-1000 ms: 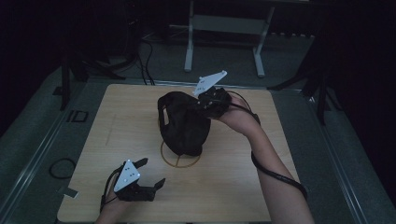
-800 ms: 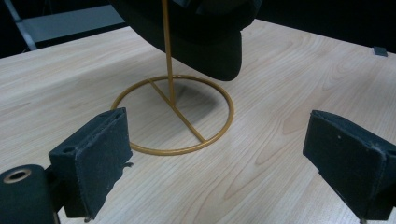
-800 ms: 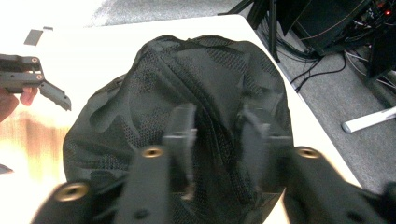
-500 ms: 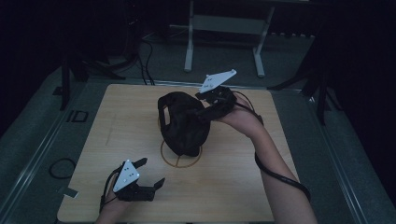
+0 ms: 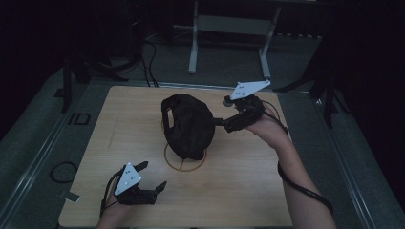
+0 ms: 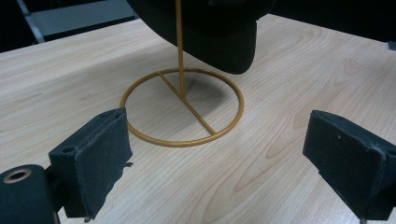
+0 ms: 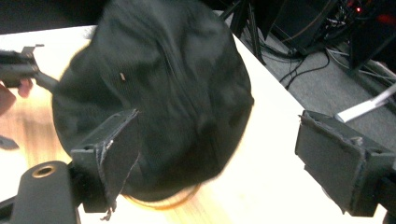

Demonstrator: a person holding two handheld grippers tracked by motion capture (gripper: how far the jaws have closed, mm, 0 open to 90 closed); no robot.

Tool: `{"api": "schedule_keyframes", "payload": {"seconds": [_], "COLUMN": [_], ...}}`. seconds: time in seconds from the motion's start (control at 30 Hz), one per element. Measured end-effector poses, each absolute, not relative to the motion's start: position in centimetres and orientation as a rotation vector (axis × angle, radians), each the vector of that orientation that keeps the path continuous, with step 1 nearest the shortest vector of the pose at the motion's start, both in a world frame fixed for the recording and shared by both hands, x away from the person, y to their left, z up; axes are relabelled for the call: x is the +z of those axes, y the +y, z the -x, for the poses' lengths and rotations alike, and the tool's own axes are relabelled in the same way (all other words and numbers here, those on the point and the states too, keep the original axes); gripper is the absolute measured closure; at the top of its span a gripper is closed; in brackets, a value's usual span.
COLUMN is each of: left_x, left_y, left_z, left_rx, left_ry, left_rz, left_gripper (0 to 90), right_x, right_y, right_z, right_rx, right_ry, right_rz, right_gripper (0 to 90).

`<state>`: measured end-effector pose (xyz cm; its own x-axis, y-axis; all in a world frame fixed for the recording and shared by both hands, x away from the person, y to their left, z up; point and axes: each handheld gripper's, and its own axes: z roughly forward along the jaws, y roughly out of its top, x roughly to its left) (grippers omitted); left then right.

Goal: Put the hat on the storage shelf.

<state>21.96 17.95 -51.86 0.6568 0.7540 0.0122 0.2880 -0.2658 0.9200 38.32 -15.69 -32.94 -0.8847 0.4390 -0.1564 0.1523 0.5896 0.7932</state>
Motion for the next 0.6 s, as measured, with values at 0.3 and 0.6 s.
{"api": "schedule_keyframes", "payload": {"seconds": [0.3,0.6], "left_x": [-52.1,-52.2], "left_y": [18.3,18.7], "left_z": [-22.1,-22.3], "left_rx": [0.573,0.575], "left_ry": [0.863,0.887], "left_rz": [-1.842,-1.841], "left_gripper": [8.0,8.0], "right_x": [-36.0,-39.6], "right_y": [-18.7,-21.7], "right_z": [-38.1,-37.2], "right_rx": [1.142,1.170], "right_ry": [2.419,2.402], "right_rz": [-0.542,-0.631], "right_gripper": [13.8,13.8]}}
